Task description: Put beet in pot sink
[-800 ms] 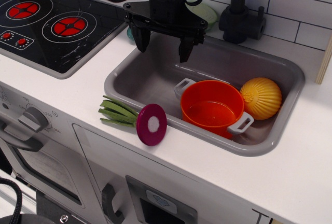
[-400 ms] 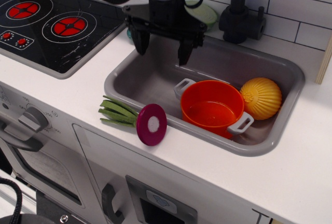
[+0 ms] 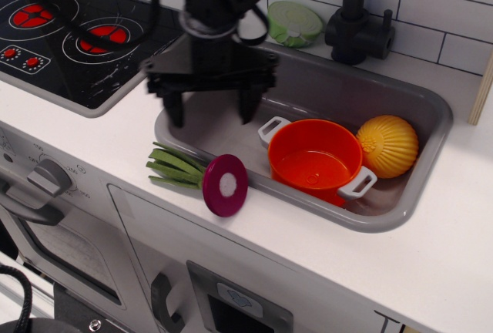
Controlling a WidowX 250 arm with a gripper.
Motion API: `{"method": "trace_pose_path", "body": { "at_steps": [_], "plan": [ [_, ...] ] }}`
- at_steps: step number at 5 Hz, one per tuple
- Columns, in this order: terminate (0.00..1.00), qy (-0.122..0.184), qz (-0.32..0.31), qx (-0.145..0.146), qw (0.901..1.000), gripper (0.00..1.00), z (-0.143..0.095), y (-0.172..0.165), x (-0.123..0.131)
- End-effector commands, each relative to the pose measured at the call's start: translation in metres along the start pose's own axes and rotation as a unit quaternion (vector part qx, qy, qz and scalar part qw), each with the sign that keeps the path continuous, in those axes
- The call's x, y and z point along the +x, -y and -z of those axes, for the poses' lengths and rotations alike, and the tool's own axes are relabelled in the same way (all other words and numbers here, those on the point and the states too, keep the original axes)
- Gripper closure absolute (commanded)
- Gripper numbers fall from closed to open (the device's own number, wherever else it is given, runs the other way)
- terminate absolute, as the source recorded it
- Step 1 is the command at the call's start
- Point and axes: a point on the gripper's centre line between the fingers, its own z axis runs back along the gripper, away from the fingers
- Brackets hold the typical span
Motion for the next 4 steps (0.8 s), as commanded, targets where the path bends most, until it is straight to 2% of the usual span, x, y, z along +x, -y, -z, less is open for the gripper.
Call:
{"method": "trace_pose_path", "body": {
  "at_steps": [1,2,3,4],
  "plan": [
    [0.0,-0.028,-0.194,0.062,0.9787,0.0,0.0,-0.016,-0.016],
    [0.0,-0.064,-0.241,0.04,0.9676,0.0,0.008,-0.022,-0.031],
    [0.0,-0.066,-0.252,0.021,0.9653,0.0,0.013,-0.022,-0.039],
    [0.0,-0.05,-0.26,0.016,0.9641,0.0,0.021,-0.018,-0.044]
  ]
}}
